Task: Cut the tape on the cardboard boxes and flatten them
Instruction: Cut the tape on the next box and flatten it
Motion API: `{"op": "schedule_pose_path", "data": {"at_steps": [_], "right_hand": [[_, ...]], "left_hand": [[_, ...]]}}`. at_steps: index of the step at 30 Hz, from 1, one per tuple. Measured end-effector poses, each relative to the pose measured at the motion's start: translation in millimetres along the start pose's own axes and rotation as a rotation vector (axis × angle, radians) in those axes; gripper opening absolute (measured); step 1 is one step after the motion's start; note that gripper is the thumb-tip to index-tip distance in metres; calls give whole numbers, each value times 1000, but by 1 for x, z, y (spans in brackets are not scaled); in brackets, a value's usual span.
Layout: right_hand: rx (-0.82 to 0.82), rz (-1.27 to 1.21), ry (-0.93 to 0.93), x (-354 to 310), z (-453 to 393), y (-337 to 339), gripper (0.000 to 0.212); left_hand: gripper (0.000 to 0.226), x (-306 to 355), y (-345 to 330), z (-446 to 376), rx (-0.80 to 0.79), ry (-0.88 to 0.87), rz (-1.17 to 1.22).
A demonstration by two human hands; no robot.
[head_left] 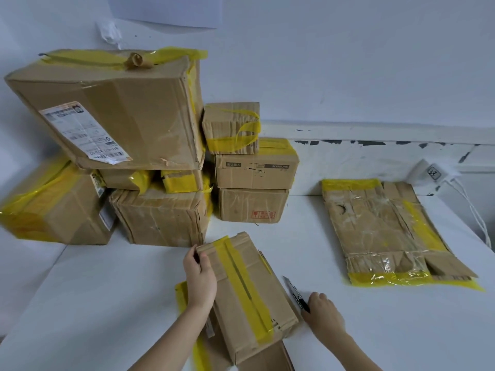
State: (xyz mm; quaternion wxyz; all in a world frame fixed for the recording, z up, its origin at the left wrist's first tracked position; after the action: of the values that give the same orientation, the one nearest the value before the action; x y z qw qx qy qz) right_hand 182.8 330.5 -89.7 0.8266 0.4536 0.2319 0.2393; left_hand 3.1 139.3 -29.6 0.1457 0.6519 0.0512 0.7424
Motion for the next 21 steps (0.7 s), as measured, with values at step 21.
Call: {"op": "schedule_pose_path", "data": {"at_steps": [21], "right_hand": [[297, 269, 476, -163, 61, 102, 40]], "left_hand": [[36, 13, 3, 2, -50, -148, -366]]}}
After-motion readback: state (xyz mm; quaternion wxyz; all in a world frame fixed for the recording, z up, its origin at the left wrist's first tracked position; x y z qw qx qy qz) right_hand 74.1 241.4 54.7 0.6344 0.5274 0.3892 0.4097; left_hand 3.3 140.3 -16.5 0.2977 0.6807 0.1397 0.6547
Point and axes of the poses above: each hand's wrist, its own z-axis away from the middle knuckle, its own y-axis out of the back of the hand, x = y × z, the point moved 4 cm from there along -z, towards the middle knuckle, and after that the axes turned 1 degree about -z, right-handed, at the moved point
